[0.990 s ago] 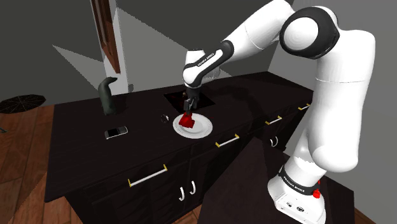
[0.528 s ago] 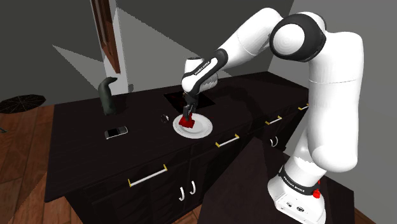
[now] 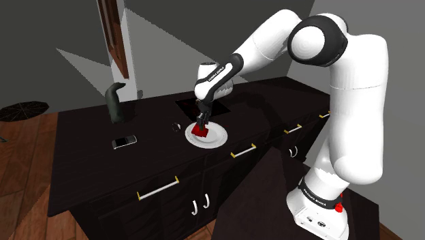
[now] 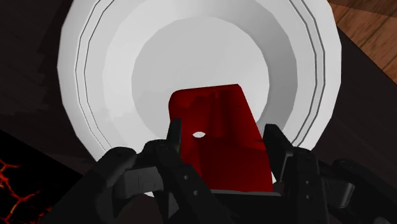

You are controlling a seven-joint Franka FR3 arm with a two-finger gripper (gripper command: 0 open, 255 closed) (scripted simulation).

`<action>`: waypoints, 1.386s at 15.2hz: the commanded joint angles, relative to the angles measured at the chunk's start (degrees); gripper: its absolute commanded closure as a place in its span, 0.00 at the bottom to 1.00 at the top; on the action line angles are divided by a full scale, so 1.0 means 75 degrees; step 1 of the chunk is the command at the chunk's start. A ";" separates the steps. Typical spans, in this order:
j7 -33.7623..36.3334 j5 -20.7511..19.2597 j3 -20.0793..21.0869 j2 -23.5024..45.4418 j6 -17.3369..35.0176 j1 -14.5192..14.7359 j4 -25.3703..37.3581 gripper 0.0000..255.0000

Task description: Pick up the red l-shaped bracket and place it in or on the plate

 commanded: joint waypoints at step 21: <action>0.0163 -0.0263 -0.0134 -0.0870 -0.1000 0.0100 0.0148 1.00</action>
